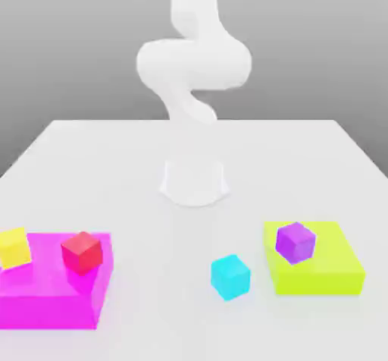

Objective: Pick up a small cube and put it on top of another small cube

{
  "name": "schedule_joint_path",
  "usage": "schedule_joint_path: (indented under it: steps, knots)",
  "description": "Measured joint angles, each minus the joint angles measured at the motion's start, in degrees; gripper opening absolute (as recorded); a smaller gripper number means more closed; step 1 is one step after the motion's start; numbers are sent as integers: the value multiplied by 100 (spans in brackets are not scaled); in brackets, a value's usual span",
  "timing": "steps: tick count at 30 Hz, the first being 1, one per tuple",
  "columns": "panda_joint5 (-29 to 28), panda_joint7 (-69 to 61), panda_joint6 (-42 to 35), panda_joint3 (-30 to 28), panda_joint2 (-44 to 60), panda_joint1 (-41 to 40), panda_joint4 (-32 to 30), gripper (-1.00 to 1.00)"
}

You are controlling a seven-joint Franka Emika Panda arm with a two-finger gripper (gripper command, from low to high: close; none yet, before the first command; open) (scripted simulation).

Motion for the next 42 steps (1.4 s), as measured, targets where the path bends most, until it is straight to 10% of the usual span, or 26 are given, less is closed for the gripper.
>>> schedule_joint_path:
  steps: [22,27,32,33,42]
  knots:
    - [393,5298,2524,1853,3429,-824,-2650,0]
    - [-383,6712,3189,1812,4334,-842,-3006,0]
    - [-1649,7695,3996,556,5375,104,-2823,0]
    - [-1755,7778,4157,307,5566,329,-2786,-100]
    - [-1515,7595,3965,564,5311,132,-2842,-100]
